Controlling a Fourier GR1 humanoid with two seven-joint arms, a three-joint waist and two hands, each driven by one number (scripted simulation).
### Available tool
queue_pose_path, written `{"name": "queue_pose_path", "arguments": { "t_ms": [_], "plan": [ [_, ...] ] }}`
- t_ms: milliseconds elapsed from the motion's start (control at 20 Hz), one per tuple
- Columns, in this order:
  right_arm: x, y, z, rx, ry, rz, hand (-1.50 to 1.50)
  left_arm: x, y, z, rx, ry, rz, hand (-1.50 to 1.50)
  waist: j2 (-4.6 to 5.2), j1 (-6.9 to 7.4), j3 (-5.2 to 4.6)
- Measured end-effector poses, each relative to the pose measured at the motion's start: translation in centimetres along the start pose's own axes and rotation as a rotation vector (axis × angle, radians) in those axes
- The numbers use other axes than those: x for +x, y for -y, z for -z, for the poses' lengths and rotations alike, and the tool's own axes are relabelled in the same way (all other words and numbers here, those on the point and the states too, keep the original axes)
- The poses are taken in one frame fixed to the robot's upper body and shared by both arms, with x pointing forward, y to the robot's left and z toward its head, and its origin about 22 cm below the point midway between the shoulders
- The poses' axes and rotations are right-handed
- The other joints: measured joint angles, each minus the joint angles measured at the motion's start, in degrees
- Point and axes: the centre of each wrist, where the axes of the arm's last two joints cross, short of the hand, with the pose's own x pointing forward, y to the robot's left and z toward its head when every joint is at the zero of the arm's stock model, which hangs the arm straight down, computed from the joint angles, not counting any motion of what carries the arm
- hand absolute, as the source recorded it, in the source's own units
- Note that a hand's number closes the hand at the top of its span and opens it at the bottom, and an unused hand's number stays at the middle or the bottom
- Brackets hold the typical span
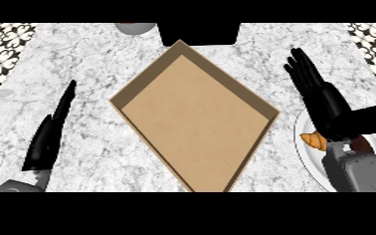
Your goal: Pick the croissant from the plate and place it in the cardboard box
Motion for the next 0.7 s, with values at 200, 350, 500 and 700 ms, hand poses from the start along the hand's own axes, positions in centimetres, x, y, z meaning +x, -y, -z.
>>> {"name": "queue_pose_path", "arguments": {
  "t_ms": [200, 350, 500, 700],
  "plan": [
    [0.5, 3.8, -0.1, -0.252, 0.074, 0.001, -1.50, 0.0, 0.1, 0.1, 0.020, -0.036, -0.023, 0.00, -0.38, 0.20, -0.78],
    [0.0, 8.3, -1.5, -0.506, 0.054, -0.108, 1.50, -0.4, -0.2, -0.1, 0.047, -0.080, -0.061, 0.00, 0.22, -0.54, -1.43],
    [-2.1, 11.5, -3.8, -0.815, -0.065, -0.196, -1.50, -0.8, 0.4, -0.5, 0.048, -0.123, -0.106, 0.00, 0.35, -0.84, -1.46],
    [-4.7, 11.6, -5.6, -1.118, -0.056, -0.171, -1.50, -0.4, 0.9, -1.1, 0.024, -0.147, -0.150, 0.00, -0.25, 0.14, -1.28]
  ]
}}
